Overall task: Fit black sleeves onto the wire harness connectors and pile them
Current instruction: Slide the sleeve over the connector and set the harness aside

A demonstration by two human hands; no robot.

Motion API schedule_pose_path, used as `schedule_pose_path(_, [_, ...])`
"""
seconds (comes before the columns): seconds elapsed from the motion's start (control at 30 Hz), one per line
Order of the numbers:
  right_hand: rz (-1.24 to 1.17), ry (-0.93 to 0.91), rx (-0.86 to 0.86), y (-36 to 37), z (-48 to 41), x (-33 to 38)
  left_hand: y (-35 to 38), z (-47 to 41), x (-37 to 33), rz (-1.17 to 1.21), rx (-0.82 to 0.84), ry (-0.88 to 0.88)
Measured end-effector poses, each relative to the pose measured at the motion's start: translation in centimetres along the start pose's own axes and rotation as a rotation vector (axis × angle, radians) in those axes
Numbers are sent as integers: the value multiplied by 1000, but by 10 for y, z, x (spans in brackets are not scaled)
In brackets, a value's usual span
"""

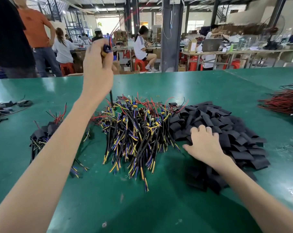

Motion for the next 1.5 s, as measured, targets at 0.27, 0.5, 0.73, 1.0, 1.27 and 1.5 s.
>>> schedule_pose_path(0.27, [-57,-7,5,1,-3,2,17,102,50,-622,393,198])
schedule_pose_path(0.5, [-104,-58,-46,6,0,9,12,152,77,-694,390,185])
schedule_pose_path(0.73, [-194,-193,-118,5,4,21,8,157,69,-603,319,141])
schedule_pose_path(1.0, [-572,-274,-277,-23,5,24,1,159,65,-515,235,61])
schedule_pose_path(1.27, [-836,-437,-92,-13,19,50,4,163,57,-400,271,66])
schedule_pose_path(1.5, [-846,-357,79,-4,17,50,5,163,57,-365,271,77])
Point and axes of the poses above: each hand's wrist, its own z-axis away from the middle knuckle, its own y-axis out of the palm, x = y × z, the point moved 6 cm from there along -z, towards the middle knuckle, and after that the axes turned 3 degrees about -y, right-handed, at the moved point
